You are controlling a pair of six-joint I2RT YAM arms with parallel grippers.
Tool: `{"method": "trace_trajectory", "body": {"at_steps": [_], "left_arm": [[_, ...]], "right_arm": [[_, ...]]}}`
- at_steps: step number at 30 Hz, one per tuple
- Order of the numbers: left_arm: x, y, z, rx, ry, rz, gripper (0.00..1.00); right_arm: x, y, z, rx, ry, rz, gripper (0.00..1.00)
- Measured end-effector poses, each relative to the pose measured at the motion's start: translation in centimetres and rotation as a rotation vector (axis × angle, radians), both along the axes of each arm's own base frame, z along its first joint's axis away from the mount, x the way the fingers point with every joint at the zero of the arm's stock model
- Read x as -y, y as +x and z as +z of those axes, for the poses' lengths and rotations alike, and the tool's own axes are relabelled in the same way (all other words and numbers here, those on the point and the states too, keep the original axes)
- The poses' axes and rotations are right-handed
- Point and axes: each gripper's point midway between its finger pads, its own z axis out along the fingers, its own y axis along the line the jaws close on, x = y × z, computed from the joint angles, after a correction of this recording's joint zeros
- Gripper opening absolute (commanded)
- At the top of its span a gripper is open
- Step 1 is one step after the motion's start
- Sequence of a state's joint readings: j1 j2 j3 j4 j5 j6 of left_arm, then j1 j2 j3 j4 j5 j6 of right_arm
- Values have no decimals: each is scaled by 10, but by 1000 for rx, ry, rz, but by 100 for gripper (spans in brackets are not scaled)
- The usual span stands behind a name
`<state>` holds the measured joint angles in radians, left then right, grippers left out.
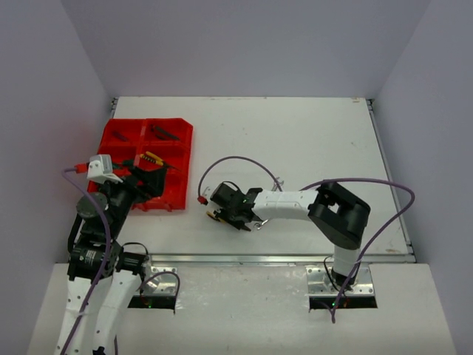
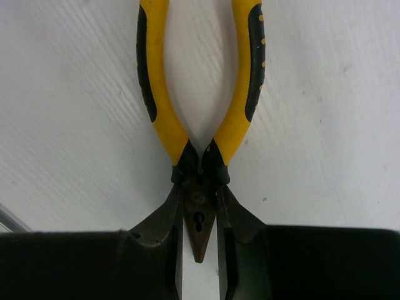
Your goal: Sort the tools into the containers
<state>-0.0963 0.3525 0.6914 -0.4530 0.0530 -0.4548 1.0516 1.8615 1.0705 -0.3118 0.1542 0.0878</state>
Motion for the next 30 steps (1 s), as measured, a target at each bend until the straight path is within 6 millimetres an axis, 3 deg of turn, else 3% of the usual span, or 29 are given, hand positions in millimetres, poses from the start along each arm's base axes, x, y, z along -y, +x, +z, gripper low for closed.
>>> {"method": "trace_trajectory", "body": {"at_steps": [3,6,12,15,17,24,29,30], "left_arm": [[5,2,-4,-12,-19,-25,100],[16,6,-23,-42,-58,-70,100],[53,6,-112,-223,-254,-219,100],[71,4,-128,-228,-379,-300,100],[79,1,-125,-212,-432,-342,100],[98,-1,-79,-63,-517,-456,98],[119,-1,-79,-78,-539,-509,79],[123,-1,-83,-96,-539,-516,71]], "right_arm": [[12,-6,6,-2,11,-37,0],[14,-2,23,38,51,-80,0],[11,6,76,135,219,-154,0],[4,4,102,145,323,-162,0],[-2,1,118,141,385,-152,0],[-17,-10,148,102,523,-126,0],[-24,-17,152,64,565,-112,0],[-25,-18,152,56,569,-109,0]]}}
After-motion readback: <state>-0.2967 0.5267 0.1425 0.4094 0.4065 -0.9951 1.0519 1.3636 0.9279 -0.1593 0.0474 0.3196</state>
